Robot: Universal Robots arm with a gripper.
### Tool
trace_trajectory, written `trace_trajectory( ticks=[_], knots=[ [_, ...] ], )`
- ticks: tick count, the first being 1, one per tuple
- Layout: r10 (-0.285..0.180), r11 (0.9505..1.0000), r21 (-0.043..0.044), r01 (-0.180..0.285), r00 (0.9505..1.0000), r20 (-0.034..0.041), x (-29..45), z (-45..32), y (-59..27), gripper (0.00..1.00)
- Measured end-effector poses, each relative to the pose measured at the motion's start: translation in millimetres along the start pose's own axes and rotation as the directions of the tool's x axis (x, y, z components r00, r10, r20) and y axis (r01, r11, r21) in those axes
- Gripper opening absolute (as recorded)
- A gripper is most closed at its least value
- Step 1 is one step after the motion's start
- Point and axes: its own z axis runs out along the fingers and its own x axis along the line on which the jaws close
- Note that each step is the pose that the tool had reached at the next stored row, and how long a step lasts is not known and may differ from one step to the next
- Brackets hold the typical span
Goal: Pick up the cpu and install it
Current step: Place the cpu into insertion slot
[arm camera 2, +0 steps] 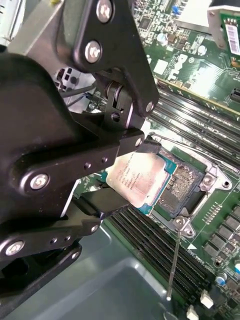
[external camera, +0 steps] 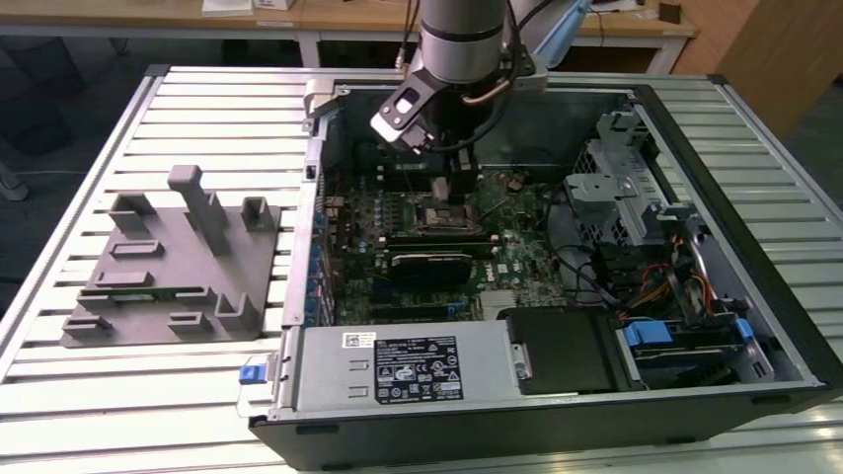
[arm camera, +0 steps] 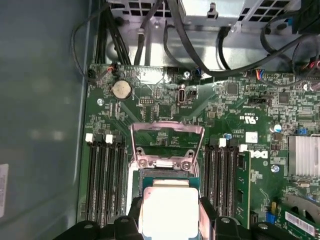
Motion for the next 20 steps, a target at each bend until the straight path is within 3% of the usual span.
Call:
trace_trajectory(
  ticks=[20],
  knots=[
    [-0.007, 1.0, -0.0003, 0.007, 1.0, -0.0004, 0.7, 21.9, -5.8, 0.53]
  ],
)
